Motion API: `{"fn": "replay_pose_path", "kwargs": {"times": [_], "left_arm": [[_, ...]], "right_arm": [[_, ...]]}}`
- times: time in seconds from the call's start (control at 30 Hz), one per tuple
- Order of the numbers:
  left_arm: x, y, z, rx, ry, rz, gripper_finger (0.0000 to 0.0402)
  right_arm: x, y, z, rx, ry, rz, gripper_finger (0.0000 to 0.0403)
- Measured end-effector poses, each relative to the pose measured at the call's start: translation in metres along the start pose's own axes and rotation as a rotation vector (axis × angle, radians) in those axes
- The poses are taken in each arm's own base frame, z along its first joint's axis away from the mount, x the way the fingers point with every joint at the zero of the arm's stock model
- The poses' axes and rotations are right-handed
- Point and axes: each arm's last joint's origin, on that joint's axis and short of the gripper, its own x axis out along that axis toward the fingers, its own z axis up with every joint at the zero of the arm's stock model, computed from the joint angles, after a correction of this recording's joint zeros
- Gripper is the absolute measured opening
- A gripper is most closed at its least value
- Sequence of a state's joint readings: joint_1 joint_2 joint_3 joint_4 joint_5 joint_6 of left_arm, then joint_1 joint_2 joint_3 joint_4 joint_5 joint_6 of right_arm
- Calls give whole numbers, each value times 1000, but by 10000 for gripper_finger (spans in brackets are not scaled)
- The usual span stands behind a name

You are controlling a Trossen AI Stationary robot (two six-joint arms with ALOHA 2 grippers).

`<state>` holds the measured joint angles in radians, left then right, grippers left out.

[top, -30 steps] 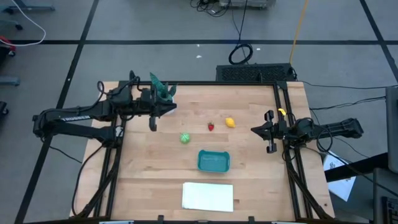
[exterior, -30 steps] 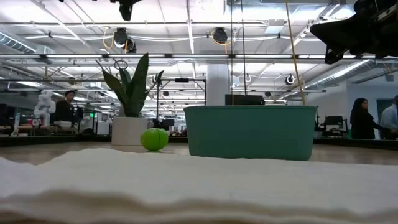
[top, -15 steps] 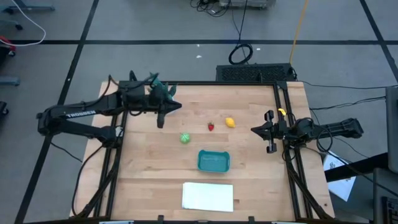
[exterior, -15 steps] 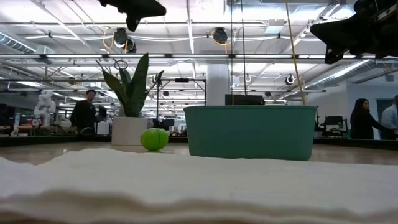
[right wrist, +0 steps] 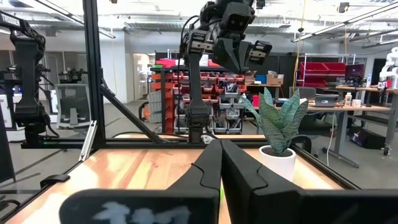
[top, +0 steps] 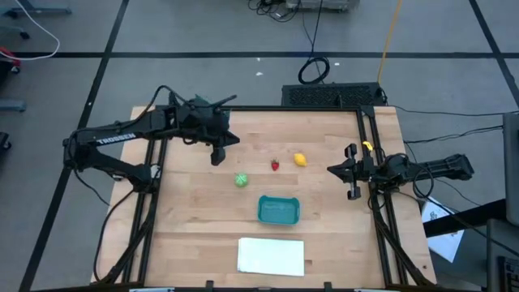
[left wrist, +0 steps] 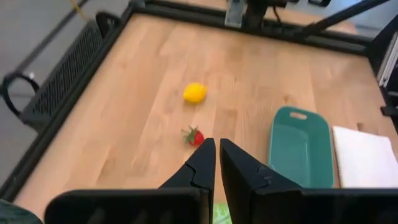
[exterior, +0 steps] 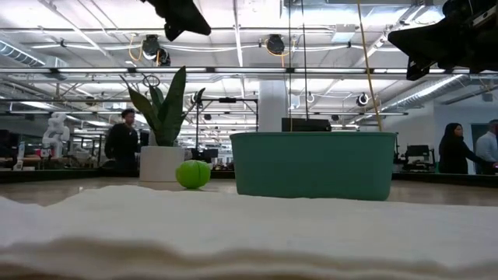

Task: Pick and placing Produce into tupperware
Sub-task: Put the cabbage into the bin

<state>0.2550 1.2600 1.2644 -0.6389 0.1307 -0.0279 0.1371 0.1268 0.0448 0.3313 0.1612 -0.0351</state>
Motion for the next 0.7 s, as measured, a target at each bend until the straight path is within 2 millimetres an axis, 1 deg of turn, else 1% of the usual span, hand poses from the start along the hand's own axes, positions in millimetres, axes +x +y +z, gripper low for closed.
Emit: {"fn": "replay_pose_path", "kwargs": {"times": [0.23, 0.4, 0.5, 0.7], "left_arm": [[10, 1, 2, 12, 124, 2, 26], [18, 6, 5, 3, 194, 14, 26], [24, 9, 9, 9, 206, 17, 26], [40, 16, 11, 72, 309, 12, 26]], "right_arm": [[0, 0, 0, 0, 1, 0, 0], [0, 0, 0, -1, 1, 0, 0], [0, 0, 0, -2, 1, 0, 0], [0, 0, 0, -4, 3, -1, 0]]}}
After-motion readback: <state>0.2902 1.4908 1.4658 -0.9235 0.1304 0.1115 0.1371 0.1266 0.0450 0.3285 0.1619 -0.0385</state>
